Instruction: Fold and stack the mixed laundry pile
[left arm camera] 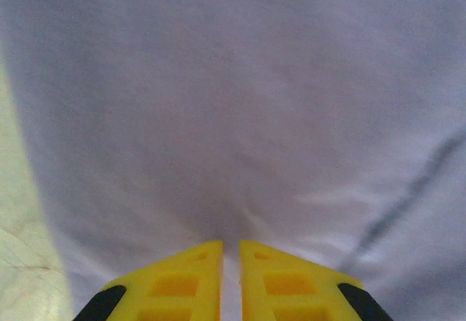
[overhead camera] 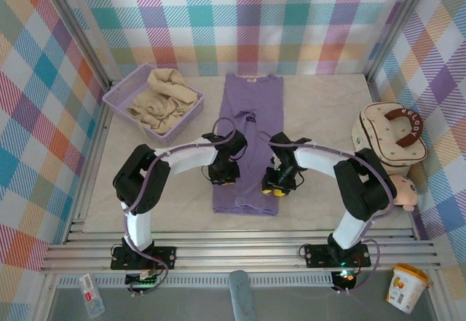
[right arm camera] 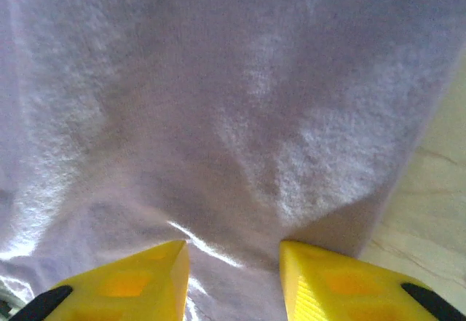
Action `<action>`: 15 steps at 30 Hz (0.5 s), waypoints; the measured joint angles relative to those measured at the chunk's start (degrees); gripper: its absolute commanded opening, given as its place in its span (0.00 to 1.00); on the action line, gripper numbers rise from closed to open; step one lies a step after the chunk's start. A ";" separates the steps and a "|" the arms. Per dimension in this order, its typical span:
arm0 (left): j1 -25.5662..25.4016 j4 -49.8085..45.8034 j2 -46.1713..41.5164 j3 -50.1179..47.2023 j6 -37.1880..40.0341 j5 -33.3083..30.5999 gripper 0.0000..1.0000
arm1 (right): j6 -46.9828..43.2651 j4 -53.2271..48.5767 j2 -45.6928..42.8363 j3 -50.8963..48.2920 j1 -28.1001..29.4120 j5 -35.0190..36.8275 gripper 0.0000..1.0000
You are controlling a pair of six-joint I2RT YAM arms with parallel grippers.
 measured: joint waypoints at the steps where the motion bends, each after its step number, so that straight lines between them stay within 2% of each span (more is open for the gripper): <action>1: 0.04 -0.02 0.46 -0.24 0.13 -0.20 0.14 | 0.42 -0.04 -0.48 -0.74 0.00 0.57 0.39; 6: 0.20 0.26 0.94 -0.17 1.95 -0.11 0.15 | 3.04 -0.81 -1.70 -1.90 0.17 3.67 0.40; 8: 0.20 0.46 0.94 -0.09 2.95 -0.07 0.20 | 3.58 -1.31 -1.73 -1.46 0.33 4.57 0.42; 10: 0.20 0.39 1.05 0.57 3.93 0.09 0.33 | 4.15 -1.81 -1.77 -0.94 0.33 5.35 0.47; 12: 0.20 0.20 1.05 1.31 4.63 0.07 0.54 | 5.16 -2.21 -2.36 -0.83 0.33 6.10 0.54; 15: 0.20 -0.48 0.33 1.66 4.66 0.59 0.64 | 6.93 -2.80 -5.64 -1.95 0.33 6.99 0.62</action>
